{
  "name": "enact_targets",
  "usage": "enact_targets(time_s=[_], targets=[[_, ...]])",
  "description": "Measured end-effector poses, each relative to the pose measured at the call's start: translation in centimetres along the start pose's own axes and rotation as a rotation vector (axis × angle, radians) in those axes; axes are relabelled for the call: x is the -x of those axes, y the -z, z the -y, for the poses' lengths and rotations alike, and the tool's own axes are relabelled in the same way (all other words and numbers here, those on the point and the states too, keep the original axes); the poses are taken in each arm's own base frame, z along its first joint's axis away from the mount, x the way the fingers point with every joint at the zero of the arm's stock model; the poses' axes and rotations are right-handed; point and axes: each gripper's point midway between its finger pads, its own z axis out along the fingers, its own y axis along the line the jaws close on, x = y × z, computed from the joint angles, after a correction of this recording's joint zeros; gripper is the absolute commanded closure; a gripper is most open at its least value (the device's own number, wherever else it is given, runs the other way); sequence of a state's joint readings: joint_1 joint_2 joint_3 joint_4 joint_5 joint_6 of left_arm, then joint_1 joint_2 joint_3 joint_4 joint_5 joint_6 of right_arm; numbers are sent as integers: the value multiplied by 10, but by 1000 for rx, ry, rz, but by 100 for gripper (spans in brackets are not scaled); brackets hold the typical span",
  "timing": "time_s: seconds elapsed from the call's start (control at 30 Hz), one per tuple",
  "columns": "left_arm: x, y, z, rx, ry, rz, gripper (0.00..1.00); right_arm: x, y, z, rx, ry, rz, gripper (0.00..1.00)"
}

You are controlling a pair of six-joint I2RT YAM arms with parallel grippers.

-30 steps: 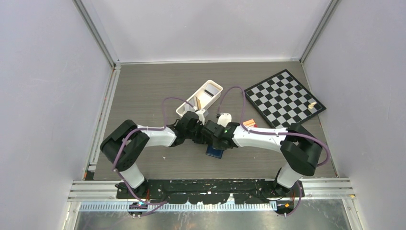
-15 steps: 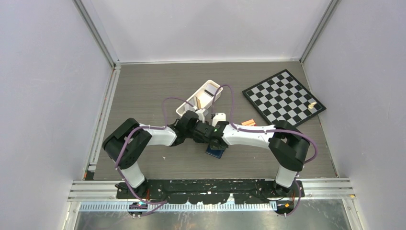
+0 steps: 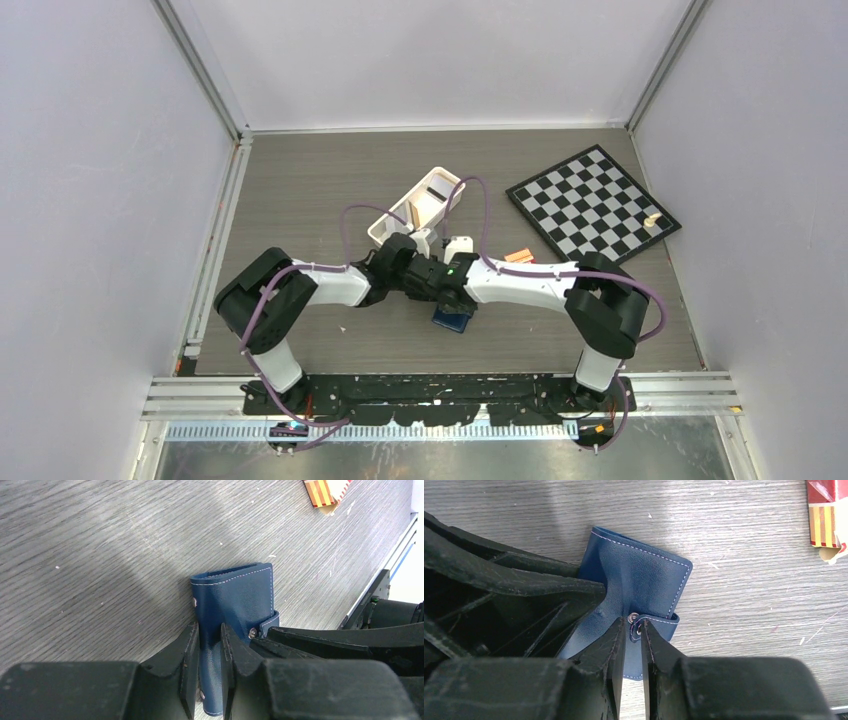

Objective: Put the credit cards into the card holder
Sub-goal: Close the card holder at the center of the board.

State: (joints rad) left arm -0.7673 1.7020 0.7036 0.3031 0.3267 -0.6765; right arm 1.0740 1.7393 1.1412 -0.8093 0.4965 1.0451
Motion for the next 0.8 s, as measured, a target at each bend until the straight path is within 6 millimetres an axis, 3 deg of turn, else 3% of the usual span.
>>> enact_targets(time_s=[0.6, 0.8], targets=[[0, 0, 0, 1, 0, 0, 91, 1, 7, 12, -58, 8, 8, 77], [0, 0, 0, 1, 0, 1, 91, 2, 7, 12, -62, 9, 13, 72]])
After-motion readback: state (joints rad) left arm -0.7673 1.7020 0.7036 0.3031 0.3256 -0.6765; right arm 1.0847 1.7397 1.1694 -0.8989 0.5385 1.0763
